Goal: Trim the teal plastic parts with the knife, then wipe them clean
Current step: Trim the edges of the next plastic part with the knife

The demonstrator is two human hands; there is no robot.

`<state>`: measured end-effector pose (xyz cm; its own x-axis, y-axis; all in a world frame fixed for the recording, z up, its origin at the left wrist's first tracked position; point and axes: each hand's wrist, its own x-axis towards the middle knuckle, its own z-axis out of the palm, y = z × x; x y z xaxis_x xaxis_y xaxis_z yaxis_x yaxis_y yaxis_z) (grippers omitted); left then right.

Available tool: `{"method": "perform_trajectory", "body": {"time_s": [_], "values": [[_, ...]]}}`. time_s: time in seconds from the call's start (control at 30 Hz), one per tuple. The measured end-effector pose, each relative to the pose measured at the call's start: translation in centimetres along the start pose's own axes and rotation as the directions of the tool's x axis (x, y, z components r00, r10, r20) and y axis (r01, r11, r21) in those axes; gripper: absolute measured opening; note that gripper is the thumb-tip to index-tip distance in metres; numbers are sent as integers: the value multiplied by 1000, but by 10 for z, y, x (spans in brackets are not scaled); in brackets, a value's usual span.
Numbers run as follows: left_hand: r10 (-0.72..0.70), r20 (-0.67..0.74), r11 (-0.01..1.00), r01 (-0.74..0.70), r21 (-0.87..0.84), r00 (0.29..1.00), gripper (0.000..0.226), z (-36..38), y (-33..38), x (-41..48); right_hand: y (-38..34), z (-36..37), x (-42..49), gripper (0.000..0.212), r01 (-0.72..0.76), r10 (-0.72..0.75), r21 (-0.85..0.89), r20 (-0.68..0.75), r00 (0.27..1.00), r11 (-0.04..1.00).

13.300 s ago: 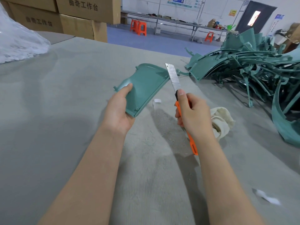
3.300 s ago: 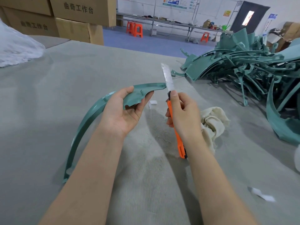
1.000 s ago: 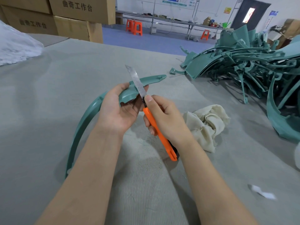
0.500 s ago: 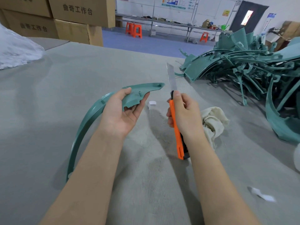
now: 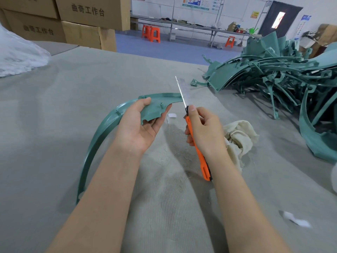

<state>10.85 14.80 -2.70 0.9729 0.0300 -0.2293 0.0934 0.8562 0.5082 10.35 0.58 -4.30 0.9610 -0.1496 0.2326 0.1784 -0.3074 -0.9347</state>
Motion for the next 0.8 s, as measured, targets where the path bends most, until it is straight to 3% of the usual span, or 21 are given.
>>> {"method": "perform_trajectory", "body": {"time_s": [0.27, 0.8], "values": [[16, 7, 1000, -16, -5, 1000, 2, -1, 0, 1, -3, 4, -3, 37, -7, 7, 6, 47, 999, 1000], [39, 19, 999, -39, 28, 999, 11, -7, 1, 8, -11, 19, -15, 40, -19, -42, 183, 324, 945, 983]]}}
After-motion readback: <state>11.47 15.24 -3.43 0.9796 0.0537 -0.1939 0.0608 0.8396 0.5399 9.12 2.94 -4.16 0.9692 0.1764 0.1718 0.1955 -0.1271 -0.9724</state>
